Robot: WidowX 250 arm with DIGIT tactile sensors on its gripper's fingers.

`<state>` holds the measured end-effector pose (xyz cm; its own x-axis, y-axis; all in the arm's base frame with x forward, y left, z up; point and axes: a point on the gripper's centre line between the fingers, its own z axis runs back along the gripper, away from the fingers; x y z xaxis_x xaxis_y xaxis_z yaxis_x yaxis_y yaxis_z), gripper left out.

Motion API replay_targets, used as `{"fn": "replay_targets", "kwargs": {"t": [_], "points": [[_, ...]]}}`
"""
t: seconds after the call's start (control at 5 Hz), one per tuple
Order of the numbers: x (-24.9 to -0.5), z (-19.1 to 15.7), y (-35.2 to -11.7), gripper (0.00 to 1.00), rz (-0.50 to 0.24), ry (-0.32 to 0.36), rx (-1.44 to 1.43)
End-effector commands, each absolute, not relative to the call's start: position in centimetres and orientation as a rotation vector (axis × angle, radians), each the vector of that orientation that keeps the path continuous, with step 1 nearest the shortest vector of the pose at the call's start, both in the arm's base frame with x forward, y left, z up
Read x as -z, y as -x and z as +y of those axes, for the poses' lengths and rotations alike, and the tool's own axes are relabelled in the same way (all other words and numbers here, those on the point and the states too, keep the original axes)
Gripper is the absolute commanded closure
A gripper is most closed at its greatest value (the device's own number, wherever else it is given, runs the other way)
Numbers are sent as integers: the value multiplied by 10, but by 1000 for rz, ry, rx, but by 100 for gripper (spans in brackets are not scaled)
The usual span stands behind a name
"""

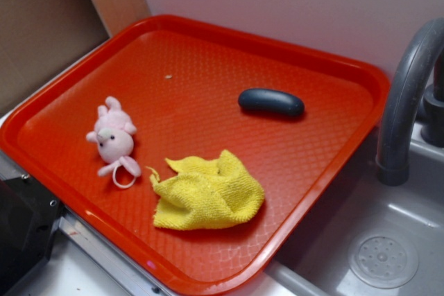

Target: Grab the yellow cloth.

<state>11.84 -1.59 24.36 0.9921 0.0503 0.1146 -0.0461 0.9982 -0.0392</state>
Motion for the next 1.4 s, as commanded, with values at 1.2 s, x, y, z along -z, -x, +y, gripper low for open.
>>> {"fn": "replay_targets", "kwargs": {"t": [1.2], "points": [[-116, -152, -156, 0, -343, 236, 620]]}}
